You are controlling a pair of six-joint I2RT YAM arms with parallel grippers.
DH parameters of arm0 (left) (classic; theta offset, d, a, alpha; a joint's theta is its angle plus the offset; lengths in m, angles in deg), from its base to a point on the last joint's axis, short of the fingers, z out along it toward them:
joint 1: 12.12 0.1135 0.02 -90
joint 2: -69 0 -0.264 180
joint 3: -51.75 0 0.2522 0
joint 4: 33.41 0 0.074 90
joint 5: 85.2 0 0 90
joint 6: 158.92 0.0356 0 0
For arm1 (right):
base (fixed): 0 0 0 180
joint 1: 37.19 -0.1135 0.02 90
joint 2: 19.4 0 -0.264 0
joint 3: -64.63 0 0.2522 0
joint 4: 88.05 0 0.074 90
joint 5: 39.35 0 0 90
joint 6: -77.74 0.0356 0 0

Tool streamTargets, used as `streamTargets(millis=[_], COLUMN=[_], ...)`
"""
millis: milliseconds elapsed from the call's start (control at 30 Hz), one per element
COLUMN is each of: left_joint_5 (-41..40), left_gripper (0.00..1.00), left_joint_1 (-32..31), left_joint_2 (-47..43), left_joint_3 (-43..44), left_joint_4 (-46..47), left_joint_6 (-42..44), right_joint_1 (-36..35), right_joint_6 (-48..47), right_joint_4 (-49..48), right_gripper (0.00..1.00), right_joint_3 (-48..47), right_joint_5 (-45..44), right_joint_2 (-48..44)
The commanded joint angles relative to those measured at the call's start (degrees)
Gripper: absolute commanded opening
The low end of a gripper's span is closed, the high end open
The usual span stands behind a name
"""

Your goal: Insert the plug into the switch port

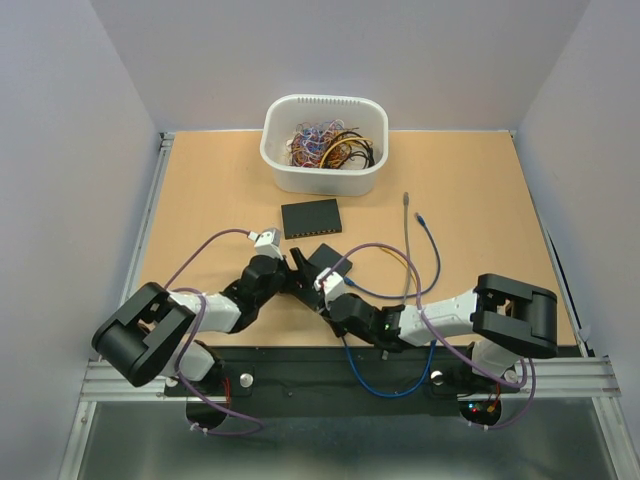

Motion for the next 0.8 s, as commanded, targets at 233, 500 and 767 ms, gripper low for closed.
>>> streamTargets(millis=[233, 500, 767], left_joint_5=[4.91, 1.84, -3.00], left_gripper=[0.94, 0.93, 0.79], left_joint_1=[-10.58, -16.56, -22.88], left_joint_2=[6.86, 6.34, 5.19], left_joint_3=[-3.39, -9.62, -13.14], left_joint_4=[-3.49, 2.05, 3.81], left_joint_6=[-8.94, -16.93, -23.88], right_joint_1=[0.75, 3.38, 5.32], right_joint_6=[-5.08, -3.85, -3.50], right_joint_4=[-7.33, -7.42, -7.94], right_gripper=[0.00, 0.01, 0.00], right_joint_3=[-7.66, -7.75, -10.56], right_joint_5=[4.11, 1.13, -0.20], right_joint_2=[0.47, -2.15, -1.02])
